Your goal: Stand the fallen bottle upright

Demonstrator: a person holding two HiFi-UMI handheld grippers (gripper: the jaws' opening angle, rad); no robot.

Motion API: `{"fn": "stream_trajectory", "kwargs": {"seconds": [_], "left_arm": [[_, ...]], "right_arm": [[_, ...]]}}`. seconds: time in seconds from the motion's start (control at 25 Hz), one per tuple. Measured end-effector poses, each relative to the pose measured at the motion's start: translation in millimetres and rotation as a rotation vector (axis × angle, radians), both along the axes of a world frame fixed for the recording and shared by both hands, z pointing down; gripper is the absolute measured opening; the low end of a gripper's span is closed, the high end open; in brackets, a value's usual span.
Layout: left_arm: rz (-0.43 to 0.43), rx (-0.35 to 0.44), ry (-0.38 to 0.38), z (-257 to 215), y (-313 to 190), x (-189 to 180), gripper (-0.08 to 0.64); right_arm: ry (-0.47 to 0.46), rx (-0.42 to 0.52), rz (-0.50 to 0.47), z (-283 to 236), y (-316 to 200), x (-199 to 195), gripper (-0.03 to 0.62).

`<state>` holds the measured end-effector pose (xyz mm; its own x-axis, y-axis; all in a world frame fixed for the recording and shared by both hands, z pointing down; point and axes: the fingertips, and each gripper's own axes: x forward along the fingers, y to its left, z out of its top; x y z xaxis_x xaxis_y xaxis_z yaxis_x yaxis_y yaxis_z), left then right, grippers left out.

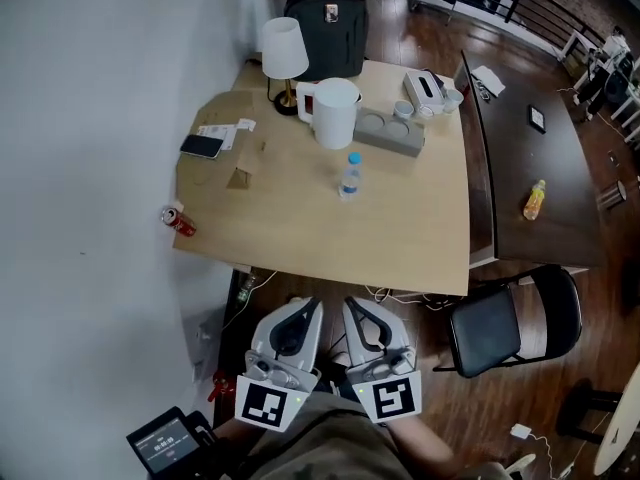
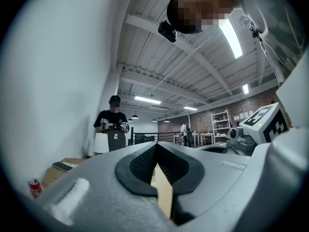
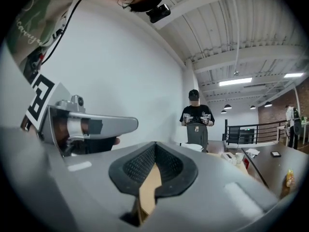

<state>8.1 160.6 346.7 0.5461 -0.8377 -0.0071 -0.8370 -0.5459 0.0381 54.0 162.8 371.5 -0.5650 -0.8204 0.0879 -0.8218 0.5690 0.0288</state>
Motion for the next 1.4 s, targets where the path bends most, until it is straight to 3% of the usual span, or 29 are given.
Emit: {"fn": "stream_trajectory", "kwargs": {"seconds": [0.4,0.68,1.4], "left_arm": [[0.031,-0.012,-0.022,-7,43,7,0.005],[0.012,-0.006,-0.008,-13,47,-19,0.005],[0.019,0.028,0.007,-26,55,-52,0.005]], "right_arm": [[-0.094,0.0,0.084,-20,52,21,0.005],[-0.06,-0.031,0.055,-16,71,-3,0.005],[0.007,0.057,0.089,-38,63,-39,0.003]]}}
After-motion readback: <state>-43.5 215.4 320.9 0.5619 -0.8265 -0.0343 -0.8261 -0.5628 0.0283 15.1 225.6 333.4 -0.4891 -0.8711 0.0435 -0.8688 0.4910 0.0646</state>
